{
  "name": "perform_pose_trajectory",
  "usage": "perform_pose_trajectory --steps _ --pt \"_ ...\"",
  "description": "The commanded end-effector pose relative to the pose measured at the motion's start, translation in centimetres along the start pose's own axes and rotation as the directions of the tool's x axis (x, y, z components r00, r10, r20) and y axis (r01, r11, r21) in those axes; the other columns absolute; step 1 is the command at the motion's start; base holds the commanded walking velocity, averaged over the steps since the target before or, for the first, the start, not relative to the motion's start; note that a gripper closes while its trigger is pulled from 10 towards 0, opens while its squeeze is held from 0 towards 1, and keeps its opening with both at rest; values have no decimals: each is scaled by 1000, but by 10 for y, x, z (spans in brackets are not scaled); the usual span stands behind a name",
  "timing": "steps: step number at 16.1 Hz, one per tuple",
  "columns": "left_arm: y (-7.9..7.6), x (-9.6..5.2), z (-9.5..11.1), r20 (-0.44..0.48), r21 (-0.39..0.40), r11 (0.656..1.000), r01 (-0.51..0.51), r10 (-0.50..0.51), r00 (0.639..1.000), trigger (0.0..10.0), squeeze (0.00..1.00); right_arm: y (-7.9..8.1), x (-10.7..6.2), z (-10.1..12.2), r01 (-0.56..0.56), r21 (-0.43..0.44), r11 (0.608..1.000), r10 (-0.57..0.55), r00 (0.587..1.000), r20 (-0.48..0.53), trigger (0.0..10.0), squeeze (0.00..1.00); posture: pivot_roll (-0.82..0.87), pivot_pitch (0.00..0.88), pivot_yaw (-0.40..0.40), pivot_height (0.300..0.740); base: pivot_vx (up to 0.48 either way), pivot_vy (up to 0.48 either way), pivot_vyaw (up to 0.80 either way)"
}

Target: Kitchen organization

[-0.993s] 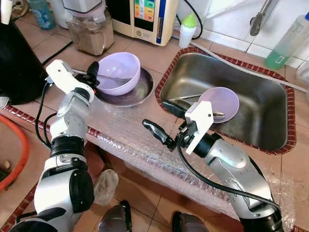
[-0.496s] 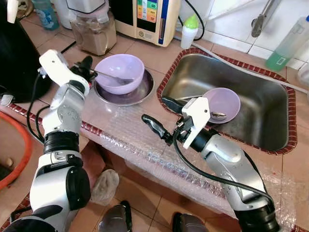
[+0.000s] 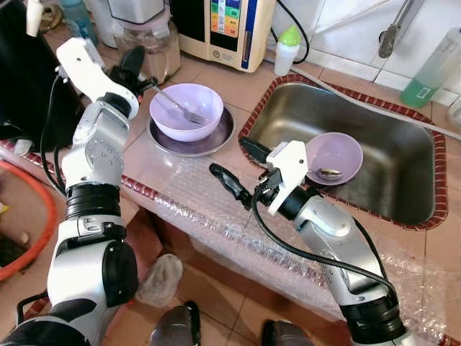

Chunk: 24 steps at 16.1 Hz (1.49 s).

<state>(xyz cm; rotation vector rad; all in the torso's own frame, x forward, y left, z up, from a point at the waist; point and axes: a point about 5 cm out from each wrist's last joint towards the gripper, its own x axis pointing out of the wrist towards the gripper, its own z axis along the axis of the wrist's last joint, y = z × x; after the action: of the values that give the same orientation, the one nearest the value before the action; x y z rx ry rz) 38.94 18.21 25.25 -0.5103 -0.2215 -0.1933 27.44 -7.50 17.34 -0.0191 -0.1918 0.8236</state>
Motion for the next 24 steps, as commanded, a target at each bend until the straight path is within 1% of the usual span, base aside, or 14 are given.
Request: perform_pose_trajectory --steps 1,2,3,5,8,9,12,15,16,18,19,20,23,24 --pt "-19 5 12 44 17 995 97 -98 994 0 0 -4 2 2 23 -21 1000 -22 1000 15 10000 0 -44 74 64 740 0 0 0" --pt "-35 7 17 62 38 980 193 -195 979 0 0 -7 2 3 40 -35 999 -40 999 24 10000 0 -42 67 72 740 0 0 0" --pt "-45 8 22 87 60 969 240 -244 966 0 0 -8 3 3 54 -45 998 -53 998 29 10000 0 -42 61 74 740 0 0 0" --pt "-54 10 25 87 94 955 282 -290 953 0 0 -12 4 2 89 -61 994 -87 995 39 10000 0 -41 54 79 740 0 0 0" --pt "-63 11 26 95 88 939 334 -342 935 0 0 -18 4 2 126 -79 989 -123 991 49 10000 0 -44 47 84 740 0 0 0" --pt "-78 8 24 69 144 896 421 -433 899 0 0 -21 5 5 153 -96 983 -147 987 69 10000 0 -44 44 84 740 0 0 0" --pt "-104 -2 7 -12 246 798 550 -565 825 0 0 -33 8 14 242 -161 957 -224 967 122 10000 0 -46 40 82 740 0 0 0" --pt "-118 -12 -7 -68 261 737 623 -630 774 0 0 -40 7 14 290 -198 936 -269 954 130 10000 0 -47 39 75 740 0 0 0" --pt "-122 -18 -18 -109 257 708 657 -655 748 0 0 -45 6 14 318 -223 922 -295 947 130 10000 0 -48 38 72 740 0 0 0" --pt "-124 -23 -26 -128 251 698 671 -663 738 0 0 -49 5 12 338 -231 912 -317 940 124 10000 0 -47 38 68 740 0 0 0" --pt "-127 -30 -34 -151 241 681 692 -678 720 0 0 -53 6 9 348 -233 908 -329 937 116 627 0 -47 36 64 740 0 0 0" --pt "-129 -33 -38 -161 226 673 704 -688 708 0 0 -53 6 7 343 -227 911 -326 939 111 0 0 -46 34 62 740 0 0 0" --pt "-136 -46 -50 -191 195 645 739 -714 674 0 0 -58 7 1 348 -217 912 -336 938 89 0 0 -42 39 55 740 0 0 0" --pt "-137 -49 -54 -196 187 645 741 -714 672 0 0 -59 8 -1 345 -207 915 -336 938 82 0 0 -42 39 55 740 0 0 0"
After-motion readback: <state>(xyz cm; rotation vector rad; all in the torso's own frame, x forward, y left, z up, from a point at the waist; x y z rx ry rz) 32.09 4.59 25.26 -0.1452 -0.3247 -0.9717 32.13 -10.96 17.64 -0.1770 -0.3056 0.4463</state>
